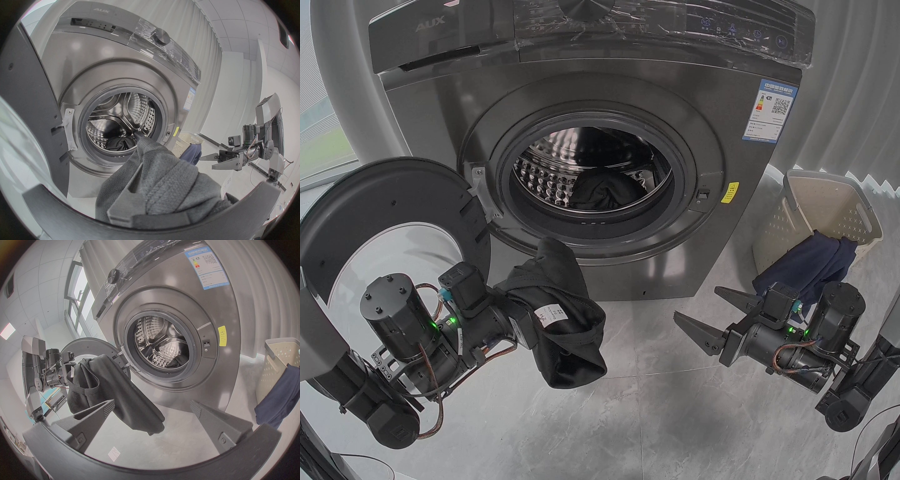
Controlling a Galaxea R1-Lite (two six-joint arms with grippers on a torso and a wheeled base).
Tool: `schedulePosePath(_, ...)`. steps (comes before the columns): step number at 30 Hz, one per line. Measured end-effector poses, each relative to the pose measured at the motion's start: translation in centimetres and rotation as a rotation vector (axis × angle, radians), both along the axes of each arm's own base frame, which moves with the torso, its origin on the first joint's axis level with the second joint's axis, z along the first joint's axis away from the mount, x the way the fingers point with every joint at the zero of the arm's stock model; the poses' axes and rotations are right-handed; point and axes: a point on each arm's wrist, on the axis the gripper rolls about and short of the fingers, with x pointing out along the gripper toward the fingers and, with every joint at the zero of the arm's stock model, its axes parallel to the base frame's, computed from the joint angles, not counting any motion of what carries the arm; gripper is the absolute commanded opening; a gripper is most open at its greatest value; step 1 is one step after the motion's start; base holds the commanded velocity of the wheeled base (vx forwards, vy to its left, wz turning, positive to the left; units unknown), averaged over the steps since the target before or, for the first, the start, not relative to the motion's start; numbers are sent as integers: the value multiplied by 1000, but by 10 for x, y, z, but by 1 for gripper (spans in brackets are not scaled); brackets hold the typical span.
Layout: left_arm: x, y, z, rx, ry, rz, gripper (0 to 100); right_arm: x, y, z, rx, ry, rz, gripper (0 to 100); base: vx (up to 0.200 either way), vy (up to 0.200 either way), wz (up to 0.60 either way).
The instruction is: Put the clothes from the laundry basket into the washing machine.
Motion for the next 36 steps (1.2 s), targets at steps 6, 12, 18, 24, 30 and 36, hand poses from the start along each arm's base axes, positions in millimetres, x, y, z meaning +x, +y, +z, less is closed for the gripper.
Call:
schedulePosePath(6, -1, 0, -1, 3, 6, -4, 0, -3, 0, -2, -5, 8, 6, 100, 33, 0, 0)
schedulePosePath(12, -3, -3, -2, 4, 8, -13, 0, -6, 2, -3, -12, 17, 19, 100, 0, 0, 0)
schedulePosePath(18, -3, -3, -2, 4, 8, -14, 0, -7, 2, -3, -11, 15, 20, 100, 167, 0, 0)
schedulePosePath(24, -3, -3, -1, 1, 7, -16, 0, -7, 2, -3, -11, 16, 22, 100, 133, 0, 0)
schedulePosePath(30, -5, -7, -2, -9, 16, -31, 0, -9, 4, -3, -10, 16, 29, 100, 0, 0, 0)
schedulePosePath(36, -6, -15, 1, -24, 11, -61, 0, -13, 7, 1, 1, 6, 32, 100, 0, 0, 0)
